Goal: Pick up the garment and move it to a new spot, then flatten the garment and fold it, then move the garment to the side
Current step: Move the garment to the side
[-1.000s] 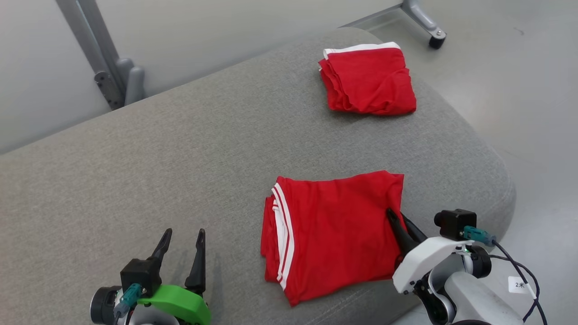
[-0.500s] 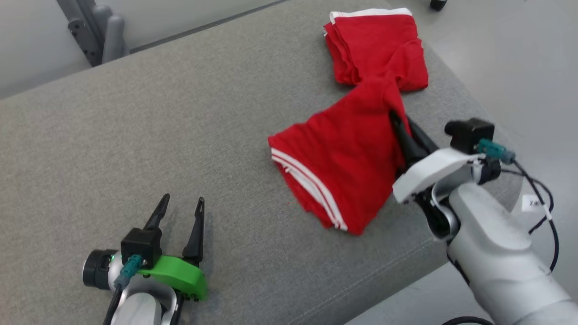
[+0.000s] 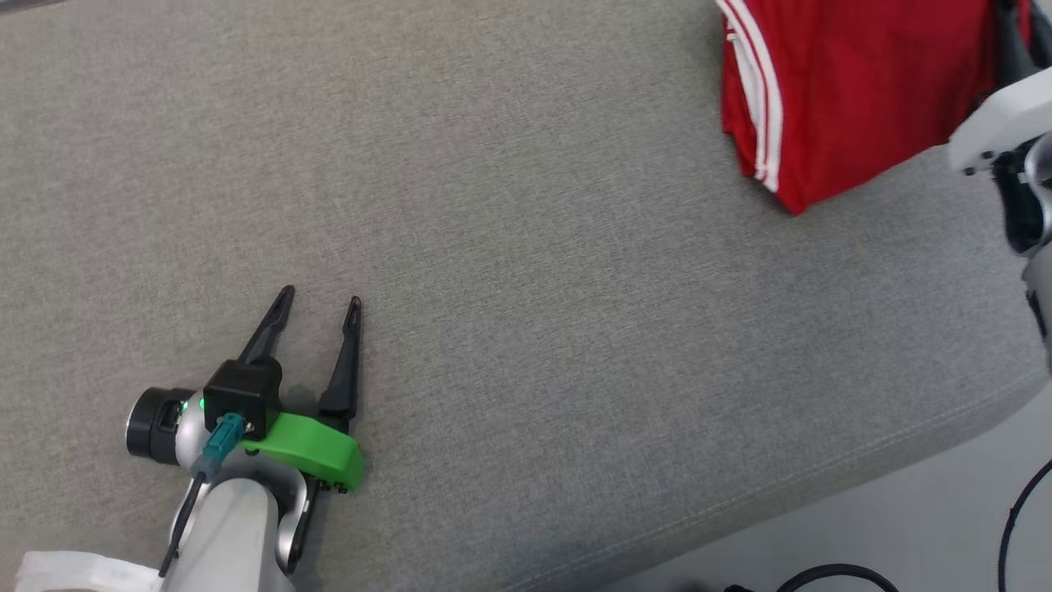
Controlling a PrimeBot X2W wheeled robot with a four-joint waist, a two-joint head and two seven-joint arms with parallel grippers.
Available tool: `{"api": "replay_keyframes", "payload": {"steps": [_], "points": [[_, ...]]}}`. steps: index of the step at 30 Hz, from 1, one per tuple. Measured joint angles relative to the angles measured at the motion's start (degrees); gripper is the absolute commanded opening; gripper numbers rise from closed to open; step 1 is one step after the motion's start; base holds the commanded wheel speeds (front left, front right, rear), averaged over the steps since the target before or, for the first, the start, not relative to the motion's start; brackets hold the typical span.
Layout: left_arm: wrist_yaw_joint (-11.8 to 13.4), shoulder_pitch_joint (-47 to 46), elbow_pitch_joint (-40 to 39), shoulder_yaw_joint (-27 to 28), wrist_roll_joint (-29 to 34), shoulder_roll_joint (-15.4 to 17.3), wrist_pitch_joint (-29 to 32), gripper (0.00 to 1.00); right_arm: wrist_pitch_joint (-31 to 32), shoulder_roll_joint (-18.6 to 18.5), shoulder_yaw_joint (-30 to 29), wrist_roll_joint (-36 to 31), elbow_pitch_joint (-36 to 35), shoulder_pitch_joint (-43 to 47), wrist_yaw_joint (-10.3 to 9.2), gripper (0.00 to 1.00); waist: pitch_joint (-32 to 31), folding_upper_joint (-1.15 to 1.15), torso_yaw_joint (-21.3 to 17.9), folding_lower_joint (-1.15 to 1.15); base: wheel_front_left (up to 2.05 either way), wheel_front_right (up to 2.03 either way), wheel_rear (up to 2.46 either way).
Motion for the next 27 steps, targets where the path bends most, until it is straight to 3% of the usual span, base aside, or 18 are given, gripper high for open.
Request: {"api": "replay_keyframes", "payload": {"steps": [2, 3, 4, 7, 13, 20, 27], "points": [[0.0, -0.7, -0.2, 0.0, 0.3, 0.0, 0.0, 1.00, 0.0, -1.9, -2.7, -2.5, 2.9, -1.5, 0.00, 0.00, 1.0, 0.00, 1.2, 0.00, 0.00, 0.00, 0.00], [-0.1, -0.9, -0.3, 0.0, 0.3, 0.0, 0.0, 1.00, 0.0, -2.7, -4.8, -4.2, 3.8, -2.2, 0.00, 0.44, 1.5, 0.00, 1.8, 0.00, 0.00, 0.00, 0.00], [-0.1, -1.1, -0.4, -0.1, 0.4, 0.0, 0.0, 1.00, 0.0, -3.5, -7.2, -5.9, 4.1, -2.9, 0.00, 1.00, 1.9, 0.00, 2.4, 0.00, 0.00, 0.00, 0.00], [-0.1, -1.8, -0.5, 0.1, 0.7, -0.1, -0.1, 1.00, 0.0, -3.4, -17.1, -13.5, 2.5, -3.8, 0.00, 1.00, 3.4, 0.00, 4.5, 0.00, 0.00, 0.00, 0.00], [0.0, -1.5, 0.0, 1.1, 0.5, -0.3, -0.1, 1.00, 0.0, 3.4, -22.0, -20.2, -1.1, 1.1, 0.00, 1.00, 2.8, 0.00, 6.5, 0.00, 0.00, 0.00, 0.00], [0.5, 2.0, 1.0, 2.8, -0.8, -1.2, 0.0, 1.00, 0.0, 11.7, -14.6, -16.0, -8.8, 12.1, 0.00, 1.00, -2.0, 0.00, 7.5, 0.00, 0.00, 0.00, 0.00], [1.5, 5.5, 1.4, 5.4, -1.8, -1.9, 0.0, 1.00, 0.0, 14.9, -3.6, -10.5, -16.2, 23.3, 0.00, 1.00, -7.9, 0.00, 8.5, 0.00, 0.00, 0.00, 0.00]]}}
